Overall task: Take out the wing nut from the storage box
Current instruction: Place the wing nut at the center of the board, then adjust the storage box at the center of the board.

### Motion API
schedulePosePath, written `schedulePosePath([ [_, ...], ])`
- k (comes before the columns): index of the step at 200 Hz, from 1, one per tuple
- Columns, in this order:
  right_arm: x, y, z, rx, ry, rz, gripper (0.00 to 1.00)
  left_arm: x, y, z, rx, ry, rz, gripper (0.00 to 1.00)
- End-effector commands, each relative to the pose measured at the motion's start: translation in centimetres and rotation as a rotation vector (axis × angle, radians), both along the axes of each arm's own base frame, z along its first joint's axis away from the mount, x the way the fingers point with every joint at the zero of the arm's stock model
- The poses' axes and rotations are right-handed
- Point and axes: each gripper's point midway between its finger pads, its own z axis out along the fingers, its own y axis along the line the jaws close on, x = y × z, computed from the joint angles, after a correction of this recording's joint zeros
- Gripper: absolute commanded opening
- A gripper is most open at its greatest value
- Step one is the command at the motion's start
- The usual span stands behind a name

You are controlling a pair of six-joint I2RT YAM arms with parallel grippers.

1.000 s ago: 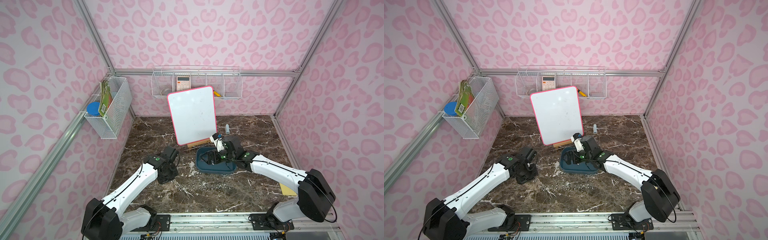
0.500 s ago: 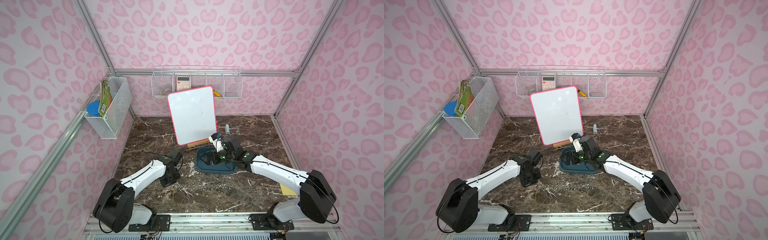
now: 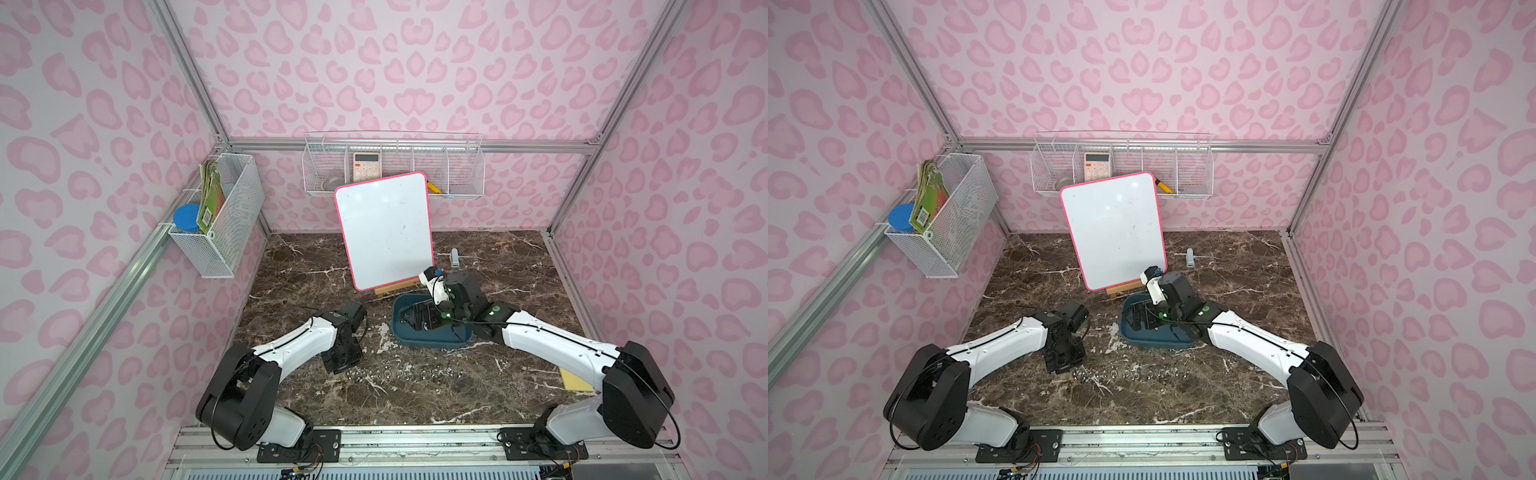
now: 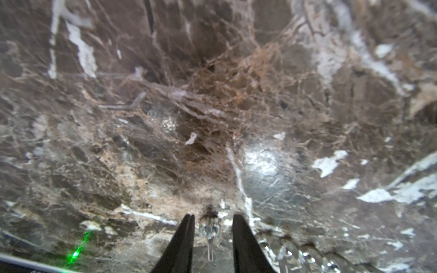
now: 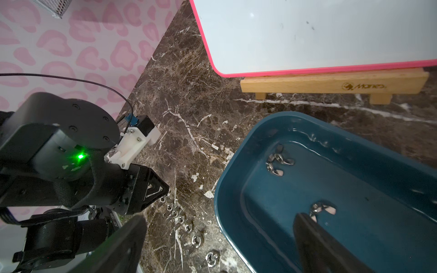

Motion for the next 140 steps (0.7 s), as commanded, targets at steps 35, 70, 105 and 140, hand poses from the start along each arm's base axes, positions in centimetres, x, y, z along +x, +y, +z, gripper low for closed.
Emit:
schedulePosePath([
  [35,1.3,-1.5,-1.2,-0.088,-0.011,-0.080,0.99,2.8,-2.0,4.6,-0.082,-0.116,-0.073,0.56],
  [70,2.0,-3.3,-2.1,-0.121,0.010,-0.145,0.99,5.5,-3.9,8.3,-0.161,-0.230,-0.118,0.82],
  [105,2.6,-6.2,-3.0,-0.157,0.028,-0.230,0.99,7.5,-5.6,10.1,-0.204,-0.275,-0.156,0.90],
  [140,3.3,-10.8,-4.6,-0.236,0.057,-0.383,0.99,9.0,-6.8,10.3,-0.217,-0.272,-0.173,0.95],
])
